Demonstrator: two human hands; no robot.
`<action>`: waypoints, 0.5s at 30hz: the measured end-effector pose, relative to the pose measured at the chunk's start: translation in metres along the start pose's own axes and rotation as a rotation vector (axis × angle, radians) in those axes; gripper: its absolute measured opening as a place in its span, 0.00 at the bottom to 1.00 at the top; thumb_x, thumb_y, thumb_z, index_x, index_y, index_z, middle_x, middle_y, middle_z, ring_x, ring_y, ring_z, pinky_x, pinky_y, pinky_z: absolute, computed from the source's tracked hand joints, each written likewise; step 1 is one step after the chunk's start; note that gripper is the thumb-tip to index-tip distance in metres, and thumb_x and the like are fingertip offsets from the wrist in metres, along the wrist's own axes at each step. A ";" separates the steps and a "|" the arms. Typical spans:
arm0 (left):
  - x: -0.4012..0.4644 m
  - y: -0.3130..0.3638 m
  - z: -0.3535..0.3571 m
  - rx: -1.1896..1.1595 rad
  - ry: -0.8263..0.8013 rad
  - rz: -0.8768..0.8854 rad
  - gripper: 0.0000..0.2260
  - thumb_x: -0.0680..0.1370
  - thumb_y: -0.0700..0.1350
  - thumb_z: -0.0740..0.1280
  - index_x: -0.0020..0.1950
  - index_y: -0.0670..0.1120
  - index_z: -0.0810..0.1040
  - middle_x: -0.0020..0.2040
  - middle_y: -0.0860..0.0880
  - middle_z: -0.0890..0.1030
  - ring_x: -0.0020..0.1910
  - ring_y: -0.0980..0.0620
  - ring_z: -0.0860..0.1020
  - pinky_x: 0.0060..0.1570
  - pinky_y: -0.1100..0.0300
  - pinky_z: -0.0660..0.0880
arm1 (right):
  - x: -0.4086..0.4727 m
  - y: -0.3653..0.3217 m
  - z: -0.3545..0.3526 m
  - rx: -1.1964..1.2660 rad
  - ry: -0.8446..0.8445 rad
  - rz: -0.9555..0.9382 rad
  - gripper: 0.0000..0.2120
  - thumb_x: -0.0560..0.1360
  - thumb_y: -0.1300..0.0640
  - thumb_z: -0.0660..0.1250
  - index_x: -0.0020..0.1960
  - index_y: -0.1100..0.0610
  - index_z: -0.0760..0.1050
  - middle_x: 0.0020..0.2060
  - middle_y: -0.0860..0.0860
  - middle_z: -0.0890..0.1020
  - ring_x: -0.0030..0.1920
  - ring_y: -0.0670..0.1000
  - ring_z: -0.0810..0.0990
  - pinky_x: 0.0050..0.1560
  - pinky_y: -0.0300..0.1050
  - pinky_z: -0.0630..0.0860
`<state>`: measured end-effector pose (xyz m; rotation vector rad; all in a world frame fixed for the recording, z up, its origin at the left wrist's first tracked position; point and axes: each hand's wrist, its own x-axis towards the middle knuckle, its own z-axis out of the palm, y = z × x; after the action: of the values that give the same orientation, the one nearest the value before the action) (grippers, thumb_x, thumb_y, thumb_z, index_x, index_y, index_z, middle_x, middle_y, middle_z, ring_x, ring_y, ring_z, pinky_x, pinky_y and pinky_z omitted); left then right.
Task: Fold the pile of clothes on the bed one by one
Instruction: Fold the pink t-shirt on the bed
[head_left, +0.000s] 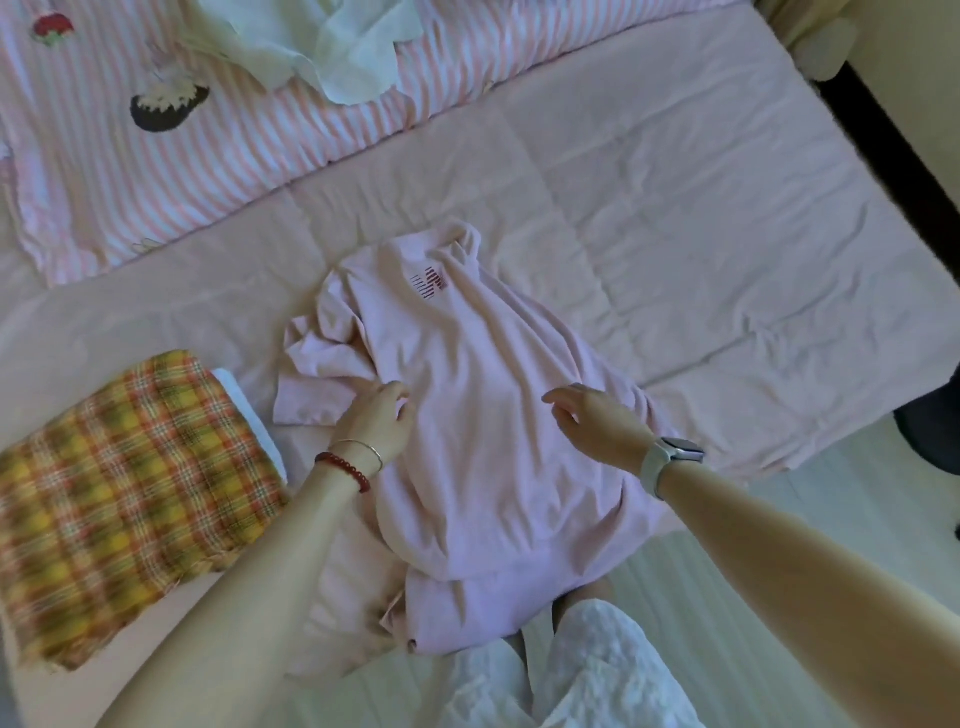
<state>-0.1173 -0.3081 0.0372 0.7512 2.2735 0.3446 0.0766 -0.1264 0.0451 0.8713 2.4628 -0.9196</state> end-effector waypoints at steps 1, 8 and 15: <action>0.016 0.001 -0.005 0.008 0.080 -0.012 0.13 0.77 0.45 0.60 0.58 0.43 0.76 0.56 0.40 0.75 0.56 0.42 0.74 0.56 0.52 0.70 | 0.018 -0.001 -0.004 0.016 0.057 -0.019 0.16 0.80 0.58 0.54 0.65 0.53 0.72 0.61 0.51 0.76 0.57 0.54 0.76 0.52 0.45 0.71; 0.127 -0.011 -0.022 0.091 0.346 -0.156 0.24 0.78 0.47 0.61 0.73 0.43 0.61 0.73 0.40 0.61 0.72 0.42 0.58 0.68 0.49 0.57 | 0.171 -0.013 -0.035 0.147 0.200 -0.042 0.19 0.79 0.58 0.56 0.69 0.59 0.66 0.62 0.57 0.73 0.62 0.57 0.72 0.60 0.51 0.70; 0.189 -0.029 -0.038 0.061 0.304 -0.575 0.24 0.79 0.57 0.55 0.69 0.45 0.66 0.66 0.42 0.72 0.66 0.41 0.67 0.65 0.48 0.58 | 0.287 -0.038 -0.045 0.409 -0.067 0.093 0.18 0.79 0.53 0.57 0.64 0.62 0.70 0.52 0.58 0.78 0.52 0.57 0.78 0.51 0.46 0.73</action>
<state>-0.2659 -0.2178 -0.0505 0.0476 2.6693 0.1197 -0.1660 0.0025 -0.0556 1.0543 2.1906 -1.4214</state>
